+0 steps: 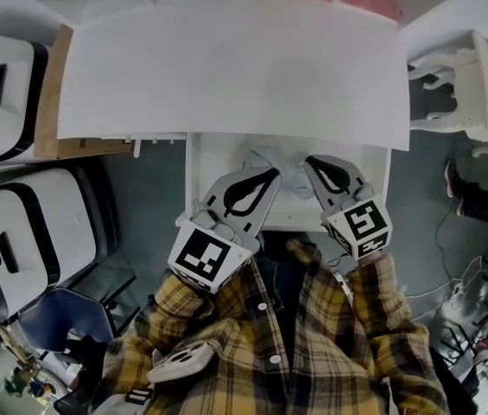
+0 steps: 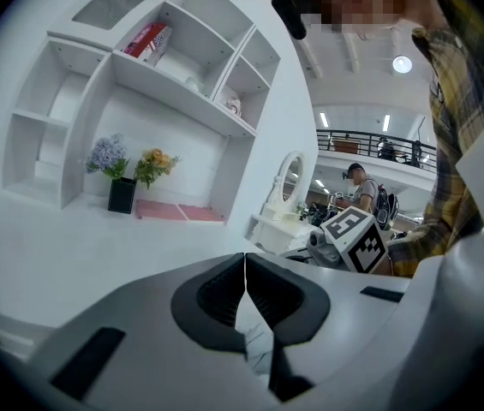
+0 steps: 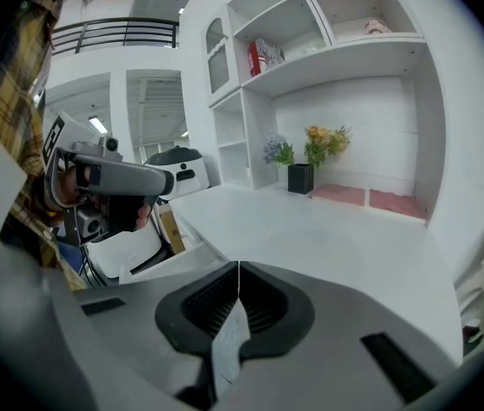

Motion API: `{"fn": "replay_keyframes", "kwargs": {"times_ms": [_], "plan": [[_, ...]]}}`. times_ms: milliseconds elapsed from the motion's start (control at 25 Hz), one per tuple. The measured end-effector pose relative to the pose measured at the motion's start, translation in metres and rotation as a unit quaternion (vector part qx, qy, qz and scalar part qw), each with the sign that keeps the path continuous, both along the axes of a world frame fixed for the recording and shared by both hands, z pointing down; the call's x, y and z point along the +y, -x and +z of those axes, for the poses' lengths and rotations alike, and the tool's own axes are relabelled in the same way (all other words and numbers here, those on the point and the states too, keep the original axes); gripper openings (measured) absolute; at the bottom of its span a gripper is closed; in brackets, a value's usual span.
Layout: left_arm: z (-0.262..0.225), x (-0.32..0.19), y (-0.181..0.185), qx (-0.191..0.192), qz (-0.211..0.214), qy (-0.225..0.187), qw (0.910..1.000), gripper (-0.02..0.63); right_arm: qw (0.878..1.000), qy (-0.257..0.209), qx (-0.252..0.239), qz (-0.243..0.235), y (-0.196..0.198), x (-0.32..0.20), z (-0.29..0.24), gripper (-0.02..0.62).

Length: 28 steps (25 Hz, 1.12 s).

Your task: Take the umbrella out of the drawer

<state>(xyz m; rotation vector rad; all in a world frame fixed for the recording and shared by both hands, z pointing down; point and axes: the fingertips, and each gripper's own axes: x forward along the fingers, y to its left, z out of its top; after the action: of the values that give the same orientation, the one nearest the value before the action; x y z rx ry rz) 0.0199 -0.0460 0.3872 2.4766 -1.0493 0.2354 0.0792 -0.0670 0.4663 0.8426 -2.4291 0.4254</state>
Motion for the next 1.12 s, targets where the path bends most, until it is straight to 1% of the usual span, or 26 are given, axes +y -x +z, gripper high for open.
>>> {"fn": "replay_keyframes", "kwargs": {"times_ms": [320,560,800,1000,1120], "plan": [[0.032,0.008,-0.001,-0.017,0.012,0.028,0.9994,0.023,0.999,0.034,0.025,-0.015,0.001,0.010,0.043,0.018],[0.051,0.013,-0.005,-0.022,0.015,0.046,0.9986,0.023,0.998,0.040,0.037,-0.036,0.003,0.017,0.067,0.018],[0.056,0.015,-0.006,-0.019,0.017,0.050,0.9984,0.023,0.996,0.044,0.050,-0.059,0.008,0.022,0.088,0.018],[0.057,0.013,-0.008,-0.024,0.023,0.051,0.9981,0.023,0.994,0.045,0.069,-0.077,0.009,0.025,0.099,0.018],[0.059,0.011,-0.005,-0.024,0.024,0.053,0.9980,0.024,0.992,0.054,0.073,-0.082,0.013,0.026,0.105,0.018]]}}
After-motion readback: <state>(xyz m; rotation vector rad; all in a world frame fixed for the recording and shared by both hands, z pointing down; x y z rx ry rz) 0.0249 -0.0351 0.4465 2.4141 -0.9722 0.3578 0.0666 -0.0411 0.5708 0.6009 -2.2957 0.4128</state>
